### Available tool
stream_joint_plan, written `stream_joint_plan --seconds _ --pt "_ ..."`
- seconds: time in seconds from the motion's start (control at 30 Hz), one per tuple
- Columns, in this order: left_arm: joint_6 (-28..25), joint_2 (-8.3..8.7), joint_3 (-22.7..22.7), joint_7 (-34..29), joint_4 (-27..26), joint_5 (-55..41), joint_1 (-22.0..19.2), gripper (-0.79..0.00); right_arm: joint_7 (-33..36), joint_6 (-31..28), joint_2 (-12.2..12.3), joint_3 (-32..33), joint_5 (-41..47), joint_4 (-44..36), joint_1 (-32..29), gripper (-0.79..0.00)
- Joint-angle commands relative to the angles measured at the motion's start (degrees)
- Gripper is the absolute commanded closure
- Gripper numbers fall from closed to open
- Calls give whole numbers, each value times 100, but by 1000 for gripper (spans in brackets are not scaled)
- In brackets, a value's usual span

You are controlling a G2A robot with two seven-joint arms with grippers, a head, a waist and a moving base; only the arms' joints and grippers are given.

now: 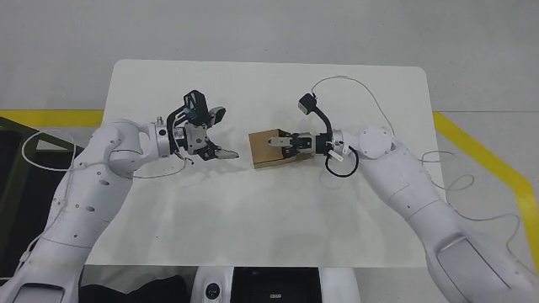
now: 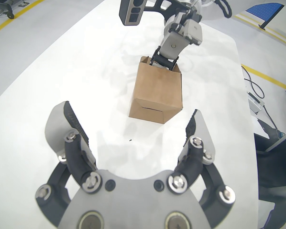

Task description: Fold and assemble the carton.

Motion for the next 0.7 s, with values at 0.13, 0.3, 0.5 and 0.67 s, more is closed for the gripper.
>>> stream_joint_plan --seconds 0.13,0.3,0.5,0.67 --pt "0 66 17 405 -253 335 237 -785 147 226 208 391 -218 -737 -351 -785" --pt "144 59 41 798 -430 757 483 -785 68 334 381 771 -492 -1302 -697 -785" --pt "434 19 112 1555 -657 1489 678 -785 206 517 589 1314 -617 -2023 -1082 -785" --pt "580 -14 241 2379 -556 2434 688 -785 430 485 716 1740 -347 -2511 -1374 -785"
